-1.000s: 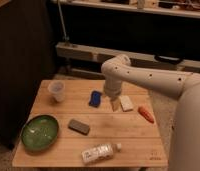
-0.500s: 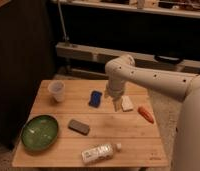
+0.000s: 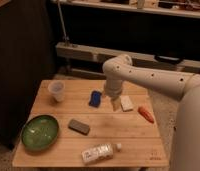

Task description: Move the arm in a circular motion

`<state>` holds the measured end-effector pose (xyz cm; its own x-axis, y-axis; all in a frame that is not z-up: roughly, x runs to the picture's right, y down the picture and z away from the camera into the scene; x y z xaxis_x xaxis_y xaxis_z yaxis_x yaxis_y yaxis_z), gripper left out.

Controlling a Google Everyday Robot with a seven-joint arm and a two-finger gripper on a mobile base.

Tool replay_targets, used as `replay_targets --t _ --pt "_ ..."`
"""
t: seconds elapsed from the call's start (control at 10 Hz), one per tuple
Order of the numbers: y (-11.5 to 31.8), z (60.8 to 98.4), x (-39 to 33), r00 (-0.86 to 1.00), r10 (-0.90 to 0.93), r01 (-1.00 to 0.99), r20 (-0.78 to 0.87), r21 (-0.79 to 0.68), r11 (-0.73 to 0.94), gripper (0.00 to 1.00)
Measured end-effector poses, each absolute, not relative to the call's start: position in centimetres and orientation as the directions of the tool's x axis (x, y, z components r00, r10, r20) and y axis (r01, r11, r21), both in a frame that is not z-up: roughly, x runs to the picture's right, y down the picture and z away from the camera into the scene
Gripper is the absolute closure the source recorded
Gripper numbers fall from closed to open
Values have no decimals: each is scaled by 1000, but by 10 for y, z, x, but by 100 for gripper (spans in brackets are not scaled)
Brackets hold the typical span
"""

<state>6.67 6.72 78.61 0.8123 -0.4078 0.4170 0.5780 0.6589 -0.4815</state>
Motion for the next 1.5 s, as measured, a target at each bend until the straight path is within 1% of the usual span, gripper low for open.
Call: replay_targets --t 0.6,0.9,1.1,1.5 --pt "73 780 86 787 -420 609 452 -461 646 35" --pt "69 783 71 765 -441 636 469 -443 632 35" --pt "76 777 60 752 -452 652 480 -439 618 35" --pt "80 774 84 744 -454 660 490 -429 617 35"
